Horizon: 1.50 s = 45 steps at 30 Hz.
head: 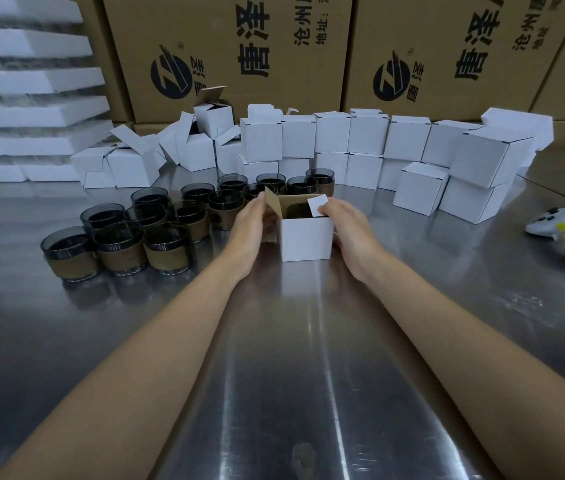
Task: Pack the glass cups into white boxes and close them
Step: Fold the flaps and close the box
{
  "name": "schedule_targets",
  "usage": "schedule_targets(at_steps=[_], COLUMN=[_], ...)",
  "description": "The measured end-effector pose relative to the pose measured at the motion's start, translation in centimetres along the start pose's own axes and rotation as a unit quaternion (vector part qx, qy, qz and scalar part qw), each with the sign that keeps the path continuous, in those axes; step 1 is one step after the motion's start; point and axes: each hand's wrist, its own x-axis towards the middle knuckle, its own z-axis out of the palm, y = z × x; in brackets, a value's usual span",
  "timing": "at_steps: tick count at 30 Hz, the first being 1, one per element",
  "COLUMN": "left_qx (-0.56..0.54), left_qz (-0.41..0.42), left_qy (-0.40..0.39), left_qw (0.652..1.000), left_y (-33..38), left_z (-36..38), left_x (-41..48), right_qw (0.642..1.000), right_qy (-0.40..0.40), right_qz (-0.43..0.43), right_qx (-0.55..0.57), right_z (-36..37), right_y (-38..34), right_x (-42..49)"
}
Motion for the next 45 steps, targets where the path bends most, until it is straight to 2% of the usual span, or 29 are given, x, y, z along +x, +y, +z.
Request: schedule_targets(at_steps=[3,6,26,29,35,40,43,45], left_qx=[0.071,0.094,-0.017,-0.016,-0.009,0.002,0.01,0.018], left_qz=[0.026,0.038,0.023,0.031,0.033,0.055,0.071,0.066], left_qy=[-0.016,-0.015,-0.032,-0.06,-0.043,-0.037,-0.032,-0.035], left_qw=[0.997,0.995,0.999,0.998,0.999,0.998,0.997,0.997], left_y=[-0.3,-0.2,0.4,0.8,1.0,1.0,0.8,0.7], left_z=[0.0,0.0,0.1,0.1,0.5,0.4,0.2,0.1], left_x=[-0.1,0.0,0.0,-0.6,-0.9,-0.9,-1.1,-1.2], right_qw=[1.0,1.0,1.0,1.0,0.999,0.995,0.992,0.99], right_qy=[0.0,0.001,-0.022,-0.018,-0.046,-0.061,-0.113,-0.112], right_qz=[-0.01,-0.015,-0.011,-0.009,0.0,-0.015,-0.048,-0.072], right_qx=[0.002,-0.001,-0.016,-0.017,-0.016,0.083,0.009,-0.043], right_z=[0.2,0.3,0.2,0.2,0.0,-0.3,-0.5,-0.4], right_y=[-0.1,-0.1,-0.1,-0.1,-0.3,-0.3,0.0,0.3], right_x=[-0.2,-0.3,-0.4,-0.2,-0.4,-0.9,-1.2,-1.2])
